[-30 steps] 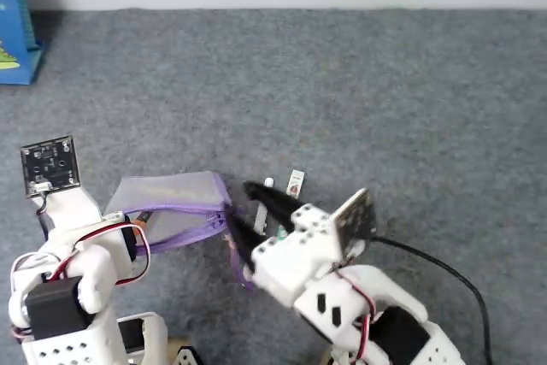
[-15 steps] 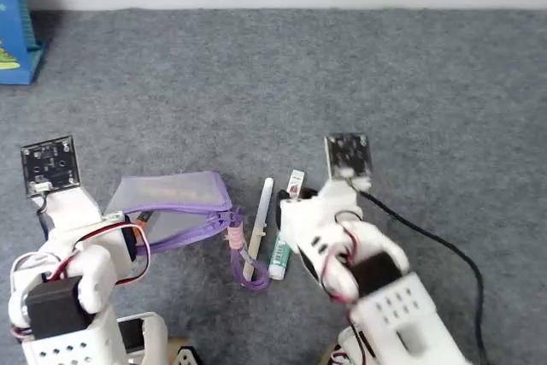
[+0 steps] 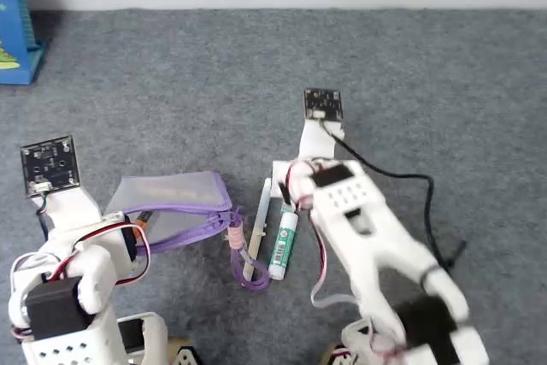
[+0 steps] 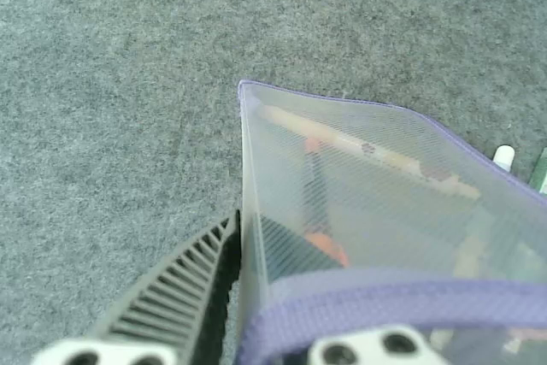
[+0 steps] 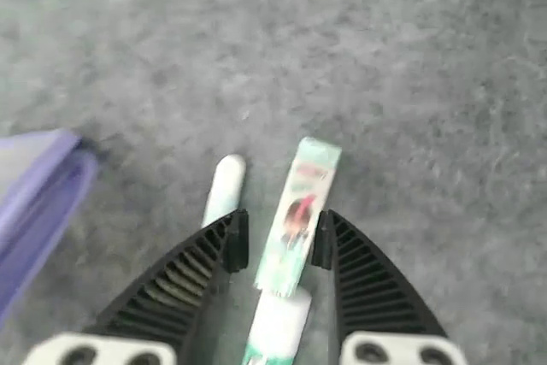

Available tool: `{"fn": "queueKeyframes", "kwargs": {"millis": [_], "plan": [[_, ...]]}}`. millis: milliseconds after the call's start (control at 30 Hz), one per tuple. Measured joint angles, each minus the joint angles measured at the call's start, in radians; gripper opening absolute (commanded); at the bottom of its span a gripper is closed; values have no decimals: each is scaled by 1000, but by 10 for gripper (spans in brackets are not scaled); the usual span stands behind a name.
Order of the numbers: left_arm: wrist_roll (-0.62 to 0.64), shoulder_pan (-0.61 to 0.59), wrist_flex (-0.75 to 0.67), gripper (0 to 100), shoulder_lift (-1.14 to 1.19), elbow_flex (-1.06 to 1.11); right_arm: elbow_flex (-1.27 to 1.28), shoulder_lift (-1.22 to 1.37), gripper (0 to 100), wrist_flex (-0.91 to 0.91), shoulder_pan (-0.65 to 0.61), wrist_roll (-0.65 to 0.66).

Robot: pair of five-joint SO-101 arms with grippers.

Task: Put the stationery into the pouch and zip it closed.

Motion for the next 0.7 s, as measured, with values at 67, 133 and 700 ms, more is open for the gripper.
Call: {"fn": "queueKeyframes", "kwargs": {"millis": [67,133,700], "plan": [[0,0,0,13,0,0,-51,84,127,0,12,0],[0,0,0,13,0,0,-95,155,127,0,18,0],[0,0,0,13,0,0,-325,404,2,135,28,0]]}}
